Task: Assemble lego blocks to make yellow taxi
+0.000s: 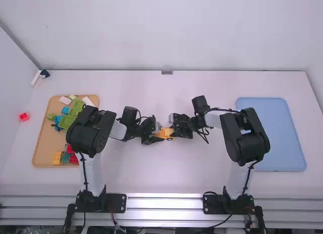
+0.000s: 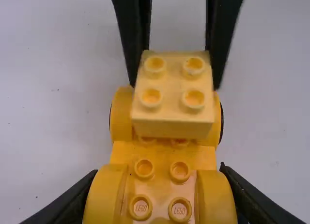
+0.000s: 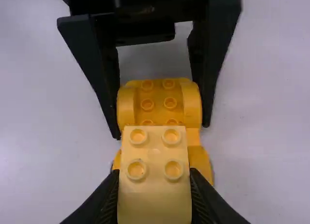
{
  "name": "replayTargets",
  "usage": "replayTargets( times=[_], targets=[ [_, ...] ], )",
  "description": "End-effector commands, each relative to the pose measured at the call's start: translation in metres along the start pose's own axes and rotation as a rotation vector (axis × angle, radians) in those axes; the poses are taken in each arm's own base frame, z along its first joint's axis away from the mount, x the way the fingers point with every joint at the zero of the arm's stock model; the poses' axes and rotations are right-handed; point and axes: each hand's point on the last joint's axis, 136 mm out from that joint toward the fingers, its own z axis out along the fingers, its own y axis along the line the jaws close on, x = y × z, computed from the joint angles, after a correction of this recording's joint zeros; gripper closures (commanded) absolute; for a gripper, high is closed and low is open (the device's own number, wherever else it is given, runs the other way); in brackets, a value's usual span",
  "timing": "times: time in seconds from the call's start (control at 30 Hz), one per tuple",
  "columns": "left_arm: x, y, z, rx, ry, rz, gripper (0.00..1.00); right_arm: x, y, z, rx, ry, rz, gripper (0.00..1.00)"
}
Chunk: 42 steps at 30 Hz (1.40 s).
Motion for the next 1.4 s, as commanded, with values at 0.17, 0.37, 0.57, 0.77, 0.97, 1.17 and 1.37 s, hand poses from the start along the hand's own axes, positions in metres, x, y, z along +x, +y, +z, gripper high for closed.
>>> replayTargets(
  times=[0.17, 0.37, 0.57, 0.77, 0.97, 1.17, 1.37],
  targets=[
    [0.001, -0.003, 0.002, 0.013, -0.002, -0.009, 0.42, 0.000, -0.013, -0.006, 0.064, -0.017, -0.029, 0.77],
    [0.000, -0.003, 0.002, 0.014, -0.002, -0.009, 0.42, 0.002, -0.010, 0.000, 0.073, -0.009, -0.039, 0.73],
    [0.001, -0.003, 0.002, 0.013, -0.002, -0.012, 0.42, -0.003, -0.010, 0.000, 0.064, -0.028, -0.051, 0.73],
    [0.001, -0.003, 0.002, 0.013, -0.002, -0.012, 0.43, -0.012, -0.016, -0.011, 0.054, -0.036, -0.035, 0.73],
    [0.000, -0.002, 0.002, 0.011, -0.003, -0.009, 0.42, -0.015, -0.003, -0.011, -0.006, -0.045, -0.088, 0.73],
    [-0.001, 0.000, 0.002, 0.010, -0.004, -0.008, 0.43, -0.012, -0.004, -0.012, -0.002, -0.032, -0.079, 0.73],
    [-0.001, 0.000, 0.002, 0.010, -0.004, -0.008, 0.43, -0.010, -0.003, -0.009, -0.003, -0.012, -0.084, 0.72]
  ],
)
